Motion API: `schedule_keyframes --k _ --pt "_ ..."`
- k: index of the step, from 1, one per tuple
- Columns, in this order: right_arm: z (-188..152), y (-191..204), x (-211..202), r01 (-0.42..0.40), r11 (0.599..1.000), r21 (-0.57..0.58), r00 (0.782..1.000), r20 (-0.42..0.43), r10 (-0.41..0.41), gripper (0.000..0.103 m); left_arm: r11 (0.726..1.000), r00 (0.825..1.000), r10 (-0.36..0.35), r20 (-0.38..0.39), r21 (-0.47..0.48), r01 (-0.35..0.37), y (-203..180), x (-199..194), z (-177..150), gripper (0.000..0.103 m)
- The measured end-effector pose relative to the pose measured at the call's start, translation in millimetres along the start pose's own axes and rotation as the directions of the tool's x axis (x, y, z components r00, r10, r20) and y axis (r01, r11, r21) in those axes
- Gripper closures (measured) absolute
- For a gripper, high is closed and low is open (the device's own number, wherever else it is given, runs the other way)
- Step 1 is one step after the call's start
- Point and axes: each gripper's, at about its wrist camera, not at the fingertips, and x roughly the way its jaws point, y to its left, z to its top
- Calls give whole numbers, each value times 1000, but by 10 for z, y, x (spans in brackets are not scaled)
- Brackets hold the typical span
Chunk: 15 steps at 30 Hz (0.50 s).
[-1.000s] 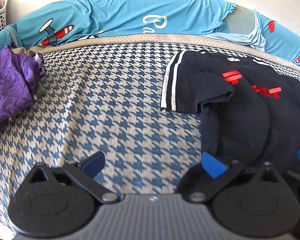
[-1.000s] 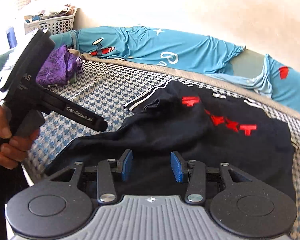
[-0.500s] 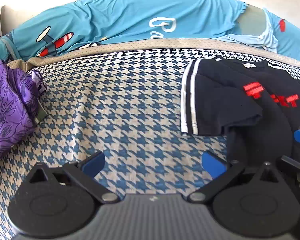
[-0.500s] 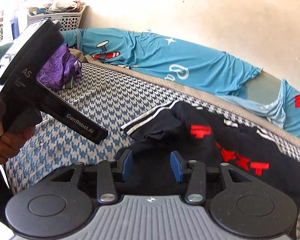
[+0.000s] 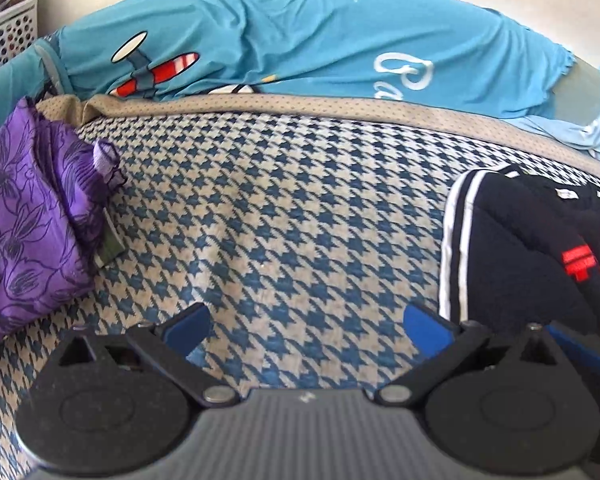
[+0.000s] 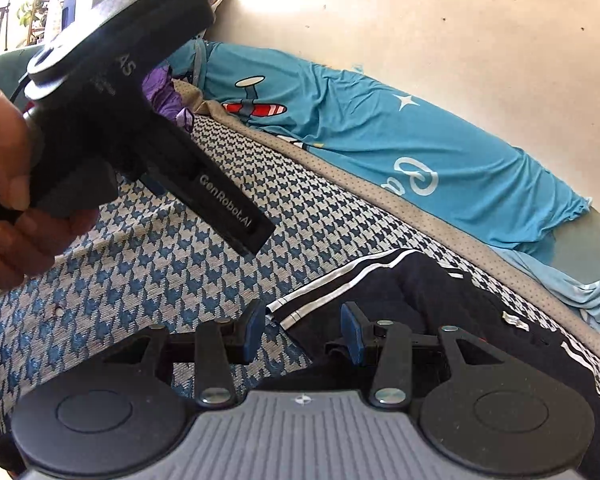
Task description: Fold clothes
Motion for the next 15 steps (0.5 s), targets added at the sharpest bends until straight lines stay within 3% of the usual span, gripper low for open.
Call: schedule_keyframes --k 8,15 --pt "-46 59 470 -1 999 -54 997 -80 -3 62 1000 1000 7 -17 -30 -7 46 139 108 0" --pt "-59 28 665 20 999 -42 996 -83 -23 63 996 999 6 -34 -85 -9 120 189 127 0"
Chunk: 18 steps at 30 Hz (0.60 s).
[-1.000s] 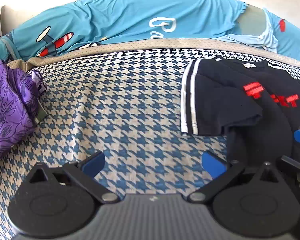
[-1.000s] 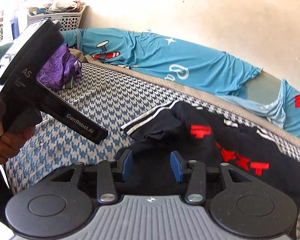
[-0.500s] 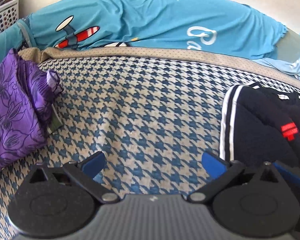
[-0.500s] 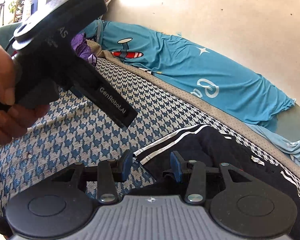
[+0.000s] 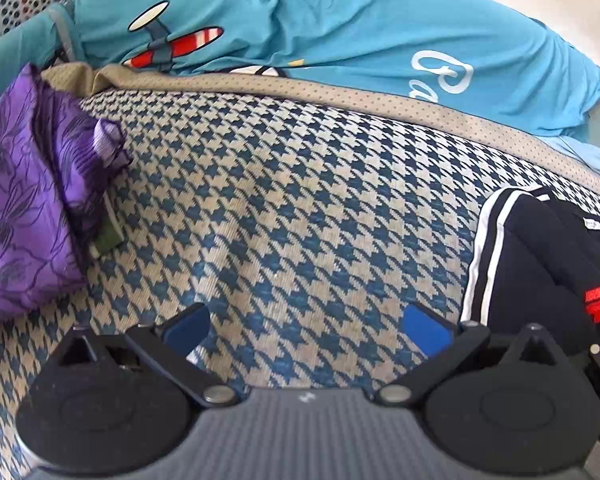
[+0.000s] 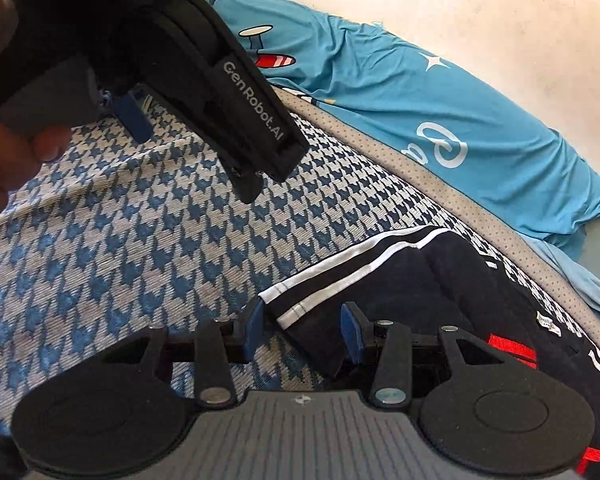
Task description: Fold clothes
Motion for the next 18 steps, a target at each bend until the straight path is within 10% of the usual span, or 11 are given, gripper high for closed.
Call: schedule_keyframes --k 9,18 --pt "58 -173 75 -48 991 126 998 -20 51 90 999 998 -15 60 32 13 101 -210 -119 0" --pt "128 -550 3 -137 889 438 988 -3 153 92 1000 999 -24 42 17 23 236 -249 -174 0"
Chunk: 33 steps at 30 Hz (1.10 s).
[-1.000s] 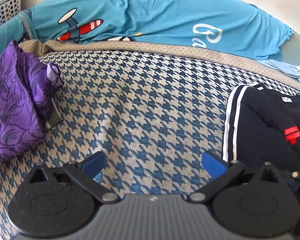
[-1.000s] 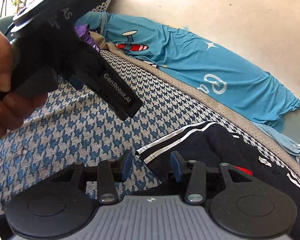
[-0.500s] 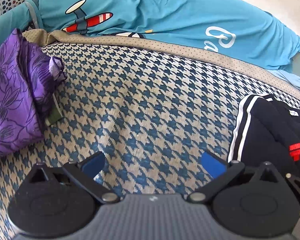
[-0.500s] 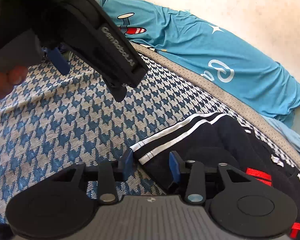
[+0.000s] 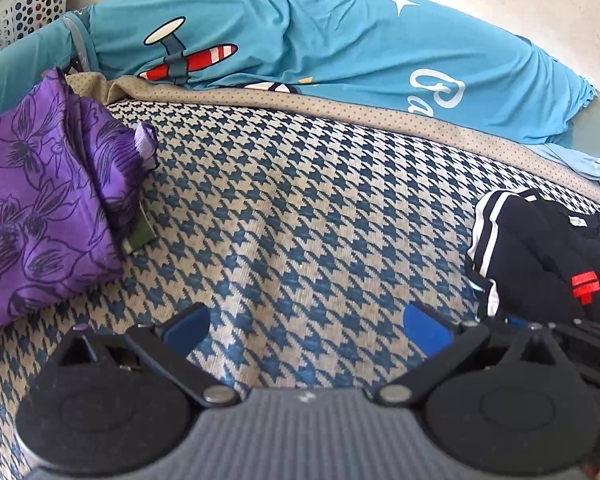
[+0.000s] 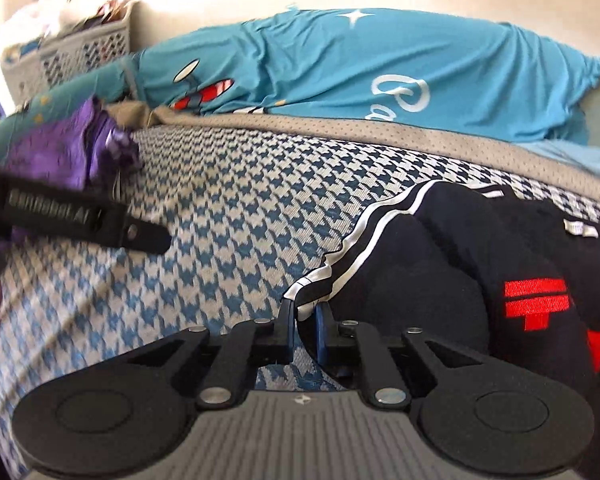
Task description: Fold clothes
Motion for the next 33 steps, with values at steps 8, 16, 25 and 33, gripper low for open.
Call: schedule_keyframes --k 8,16,25,33 --pt "427 58 30 -73 989 126 997 37 69 92 999 1000 -5 -17 -33 4 106 -38 6 0" --pt "1120 192 381 -125 969 212 992 50 117 93 991 999 0 -33 -131 -4 349 -49 57 0" --pt "1636 302 743 -125 958 257 991 87 106 93 981 999 40 -30 -189 -45 539 -57 107 0" --pt "1783 362 1063 -151 941 302 986 116 121 93 978 998 60 -35 -199 -66 548 -31 123 0"
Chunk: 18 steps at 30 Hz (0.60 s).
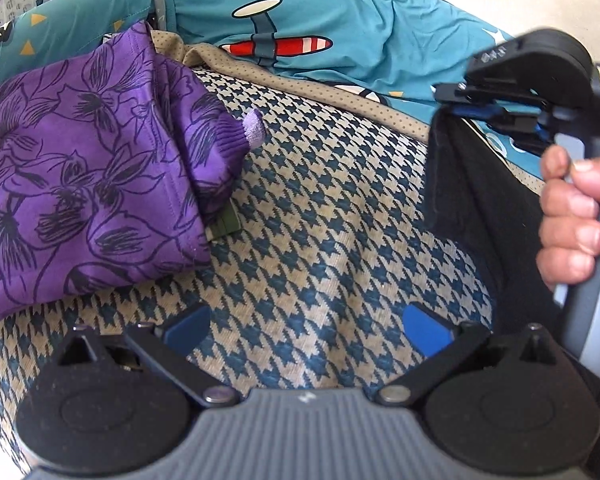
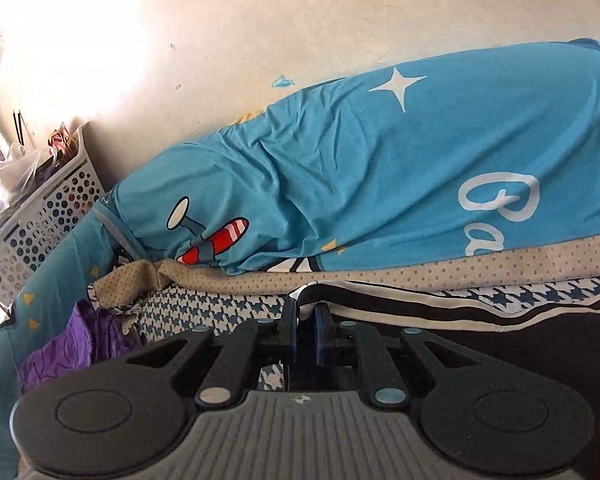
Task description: Fold clothes
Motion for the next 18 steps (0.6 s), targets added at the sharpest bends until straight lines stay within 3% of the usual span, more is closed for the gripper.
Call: schedule_keyframes --k 8,10,18 --pt "-15 175 203 -32 998 -47 999 -6 32 88 1000 1000 23 -14 11 -23 -60 43 -16 0" --pt "4 180 138 -44 997 -66 999 -2 44 82 1000 1000 18 -22 10 -18 -70 63 -9 0" --pt "-110 -66 -296 2 995 -97 1000 -13 -3 82 1000 1000 21 -15 -9 -21 -49 54 29 0"
